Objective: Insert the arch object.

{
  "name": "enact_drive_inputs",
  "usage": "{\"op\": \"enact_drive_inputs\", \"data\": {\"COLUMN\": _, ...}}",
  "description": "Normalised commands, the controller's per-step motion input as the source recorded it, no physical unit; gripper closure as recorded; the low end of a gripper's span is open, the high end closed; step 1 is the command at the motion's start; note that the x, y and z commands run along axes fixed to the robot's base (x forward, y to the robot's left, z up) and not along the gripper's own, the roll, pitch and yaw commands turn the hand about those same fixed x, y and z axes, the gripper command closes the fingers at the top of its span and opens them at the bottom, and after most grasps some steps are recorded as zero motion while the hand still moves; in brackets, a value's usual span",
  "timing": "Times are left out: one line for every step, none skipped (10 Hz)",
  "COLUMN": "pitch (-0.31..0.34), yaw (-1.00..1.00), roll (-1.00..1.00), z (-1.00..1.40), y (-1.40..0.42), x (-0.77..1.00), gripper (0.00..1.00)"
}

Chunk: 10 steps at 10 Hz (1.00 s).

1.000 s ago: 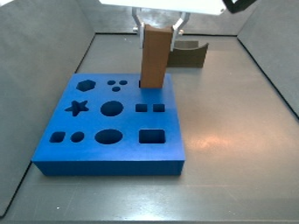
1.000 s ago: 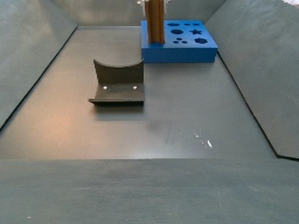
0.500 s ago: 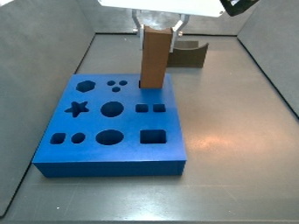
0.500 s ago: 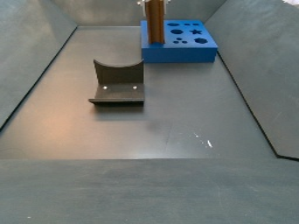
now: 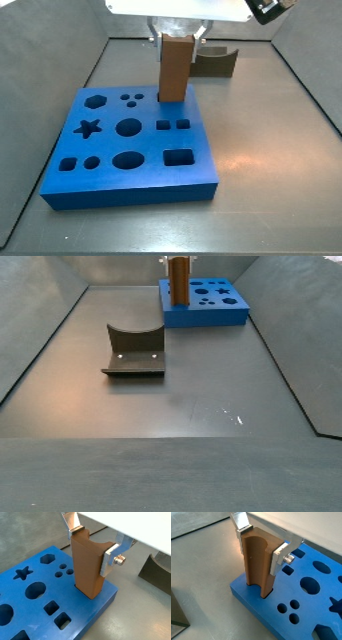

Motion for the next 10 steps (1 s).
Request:
{"op": "enact_drive_inputs", "data": {"pitch": -0.159, "yaw": -0.13, "roll": 0.12, "z": -0.26, "y": -0.07, "x": -0.14, "gripper": 1.00}}
{"op": "enact_drive_inputs", "data": {"pitch": -0.189, "yaw": -0.21, "roll": 0.06, "z": -0.26, "y": -0.03, "x": -0.15, "gripper": 1.00}}
{"op": "enact_drive_inputs", "data": {"pitch": -0.210, "yaw": -0.14, "roll": 0.06, "z": -0.30, "y": 0.00, "x": -0.11, "gripper": 1.00}}
{"op": "enact_drive_inputs", "data": {"pitch": -0.250, "yaw": -0.08, "roll": 0.06, "z": -0.30, "y": 0.00, "x": -0.16, "gripper": 1.00}}
{"op": "enact_drive_inputs", "data": {"pitch": -0.250, "yaw": -0.01, "roll": 0.07, "z": -0.31, "y": 0.00, "x": -0.19, "gripper": 1.00}}
{"op": "enact_drive_inputs", "data": {"pitch": -0.229, "yaw": 0.00, "roll": 0.05, "z": -0.34, "y": 0.00, "x": -0.12, "gripper": 1.00}}
{"op": "enact_drive_inputs", "data": {"pitch": -0.131, "yaw": 0.00, "roll": 0.01, "z": -0.33, "y": 0.00, "x": 0.00, "gripper": 1.00}}
{"op": "enact_drive_inputs", "data": {"pitch": -0.047, "yaw": 0.00, "roll": 0.01, "z": -0.27, "y": 0.00, "x": 0.00, "gripper": 1.00}}
{"op": "enact_drive_inputs", "data": {"pitch": -0.024, "yaw": 0.00, "roll": 0.00, "z": -0.01, "y": 0.00, "x": 0.00, "gripper": 1.00}}
{"op": "enact_drive_inputs", "data": {"pitch": 0.000, "yaw": 0.00, "roll": 0.00, "z": 0.00, "y": 0.00, "x": 0.00, "gripper": 1.00}}
